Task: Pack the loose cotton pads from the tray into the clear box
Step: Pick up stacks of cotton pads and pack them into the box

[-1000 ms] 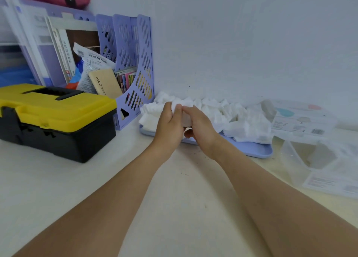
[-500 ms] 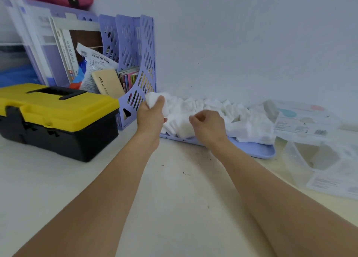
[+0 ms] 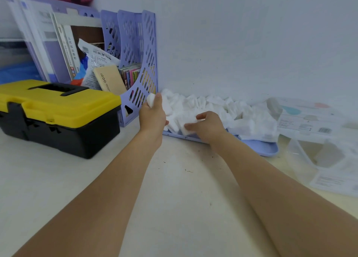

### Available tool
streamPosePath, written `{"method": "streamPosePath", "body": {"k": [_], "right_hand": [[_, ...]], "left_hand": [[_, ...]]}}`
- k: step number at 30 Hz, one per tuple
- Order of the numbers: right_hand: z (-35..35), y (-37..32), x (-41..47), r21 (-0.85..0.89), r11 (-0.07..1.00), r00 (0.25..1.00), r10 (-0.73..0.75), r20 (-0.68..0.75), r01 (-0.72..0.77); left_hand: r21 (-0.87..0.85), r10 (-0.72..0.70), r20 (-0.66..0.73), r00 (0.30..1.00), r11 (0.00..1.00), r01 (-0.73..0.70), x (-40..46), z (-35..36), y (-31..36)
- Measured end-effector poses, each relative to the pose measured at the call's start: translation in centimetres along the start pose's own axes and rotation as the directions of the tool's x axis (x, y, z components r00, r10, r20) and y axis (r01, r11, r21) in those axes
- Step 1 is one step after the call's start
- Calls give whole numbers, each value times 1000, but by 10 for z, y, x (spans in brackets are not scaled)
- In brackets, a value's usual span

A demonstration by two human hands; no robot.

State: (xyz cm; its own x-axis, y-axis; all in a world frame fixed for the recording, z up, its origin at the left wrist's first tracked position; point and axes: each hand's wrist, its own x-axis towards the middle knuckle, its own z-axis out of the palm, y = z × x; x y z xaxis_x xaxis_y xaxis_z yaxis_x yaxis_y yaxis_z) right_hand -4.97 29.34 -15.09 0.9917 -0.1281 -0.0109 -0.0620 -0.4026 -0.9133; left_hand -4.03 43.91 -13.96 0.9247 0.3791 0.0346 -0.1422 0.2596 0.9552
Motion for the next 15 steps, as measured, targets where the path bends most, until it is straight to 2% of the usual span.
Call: {"method": "streamPosePath", "body": {"k": [3,8,10,15], "right_hand": [[-18,-6,1,166,985,993,33,112,-52],[-50,-25,-6,428,903,940,-106,326,-46],[-54,-30,-11,446,894,914,-148,378,-40],[-44,-32,-15,290,957,896,-148,418,23]], "left_hand": [[-10,-13,-17,1000,1000,13,1,0,1],[73,-4,105,994,997,-4,-4,5,-1],[136,-18,173,985,991,-6,-9,11,-5],[90,-65,305,950,995,39,-23,21,-6]]}}
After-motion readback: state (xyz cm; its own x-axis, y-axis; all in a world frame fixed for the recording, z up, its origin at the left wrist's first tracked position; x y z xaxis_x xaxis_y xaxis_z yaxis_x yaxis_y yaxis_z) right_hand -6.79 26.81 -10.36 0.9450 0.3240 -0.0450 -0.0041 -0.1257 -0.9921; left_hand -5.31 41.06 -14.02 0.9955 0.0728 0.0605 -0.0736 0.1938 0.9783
